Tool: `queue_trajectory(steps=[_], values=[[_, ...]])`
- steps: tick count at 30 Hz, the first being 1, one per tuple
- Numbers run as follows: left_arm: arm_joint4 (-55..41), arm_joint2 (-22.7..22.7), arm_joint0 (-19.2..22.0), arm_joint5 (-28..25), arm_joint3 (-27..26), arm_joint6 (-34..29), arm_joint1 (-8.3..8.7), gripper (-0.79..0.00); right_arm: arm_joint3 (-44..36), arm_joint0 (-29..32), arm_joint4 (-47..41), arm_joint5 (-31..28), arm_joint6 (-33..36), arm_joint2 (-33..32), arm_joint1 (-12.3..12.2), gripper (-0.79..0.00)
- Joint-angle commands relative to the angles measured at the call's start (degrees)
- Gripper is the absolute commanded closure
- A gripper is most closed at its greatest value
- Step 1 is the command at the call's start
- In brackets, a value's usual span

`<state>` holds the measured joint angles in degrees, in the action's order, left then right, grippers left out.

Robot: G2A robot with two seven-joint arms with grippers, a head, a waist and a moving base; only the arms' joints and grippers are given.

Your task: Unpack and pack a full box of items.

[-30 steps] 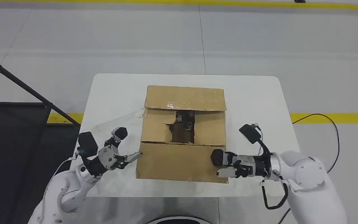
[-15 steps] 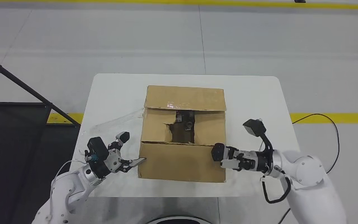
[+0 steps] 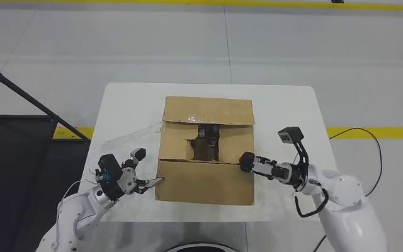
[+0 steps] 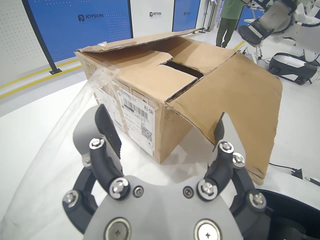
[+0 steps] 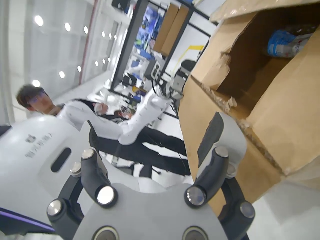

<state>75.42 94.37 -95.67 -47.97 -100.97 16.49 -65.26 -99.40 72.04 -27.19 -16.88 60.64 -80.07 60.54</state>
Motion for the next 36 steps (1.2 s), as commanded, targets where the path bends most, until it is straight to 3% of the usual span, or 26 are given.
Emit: queue_trajectory(steps=[1,6,9,26,36], values=[[0.00,0.00,0.00,0.00,0.00,0.00,0.00,-0.785,3.13,-2.62,-3.66,4.50,-1.54,1.00,0.25,-0.785],[0.00,0.00,0.00,0.00,0.00,0.00,0.00,-0.785,9.61,-8.68,-4.74,12.82,-2.38,4.01,0.69,-0.785],[0.00,0.00,0.00,0.00,0.00,0.00,0.00,-0.785,12.59,-11.13,-4.83,14.40,-2.58,5.55,0.99,-0.785],[0.00,0.00,0.00,0.00,0.00,0.00,0.00,-0.785,20.55,-19.43,-6.24,13.40,-9.20,10.26,2.85,-0.785],[0.00,0.00,0.00,0.00,0.00,0.00,0.00,-0.785,24.44,-26.16,-4.95,13.21,-16.44,13.29,4.42,-0.785]])
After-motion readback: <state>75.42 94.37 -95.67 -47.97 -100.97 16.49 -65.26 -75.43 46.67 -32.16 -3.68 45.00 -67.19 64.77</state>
